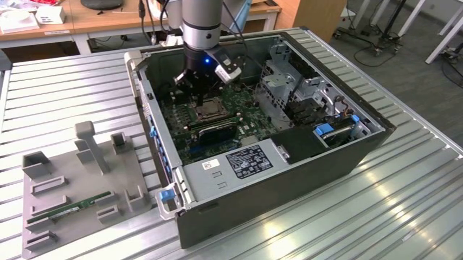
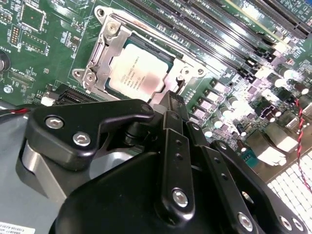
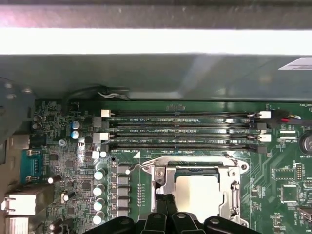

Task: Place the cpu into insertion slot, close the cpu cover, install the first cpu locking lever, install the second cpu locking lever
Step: 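Close the cpu cover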

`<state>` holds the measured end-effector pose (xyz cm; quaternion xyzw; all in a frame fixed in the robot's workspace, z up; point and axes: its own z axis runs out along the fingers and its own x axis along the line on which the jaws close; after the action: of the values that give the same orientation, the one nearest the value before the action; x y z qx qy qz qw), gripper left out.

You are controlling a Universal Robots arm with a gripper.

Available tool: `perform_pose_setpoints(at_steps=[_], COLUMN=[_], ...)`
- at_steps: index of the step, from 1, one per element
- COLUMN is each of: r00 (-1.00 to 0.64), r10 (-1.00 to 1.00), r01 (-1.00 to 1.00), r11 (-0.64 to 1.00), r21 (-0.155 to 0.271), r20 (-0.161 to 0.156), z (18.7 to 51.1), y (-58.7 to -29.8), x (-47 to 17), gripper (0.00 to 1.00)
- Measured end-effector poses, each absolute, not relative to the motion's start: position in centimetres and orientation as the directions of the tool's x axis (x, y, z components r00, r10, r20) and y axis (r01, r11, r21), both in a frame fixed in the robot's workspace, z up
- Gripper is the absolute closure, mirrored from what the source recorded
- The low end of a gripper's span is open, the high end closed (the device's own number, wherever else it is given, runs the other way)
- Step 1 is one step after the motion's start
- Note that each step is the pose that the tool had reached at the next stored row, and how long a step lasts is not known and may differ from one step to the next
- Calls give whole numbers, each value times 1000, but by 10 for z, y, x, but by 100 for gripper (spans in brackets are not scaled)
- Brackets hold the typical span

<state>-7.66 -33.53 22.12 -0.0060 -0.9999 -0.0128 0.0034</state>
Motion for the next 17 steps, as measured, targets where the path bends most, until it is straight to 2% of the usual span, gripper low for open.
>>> perform_pose_setpoints(at_steps=[17], r00=[-1000], r10=[12], r01=[12], r11=[1000], r21=[26], r20=[7], z=[221], y=[-335], x=[-61], gripper=[89])
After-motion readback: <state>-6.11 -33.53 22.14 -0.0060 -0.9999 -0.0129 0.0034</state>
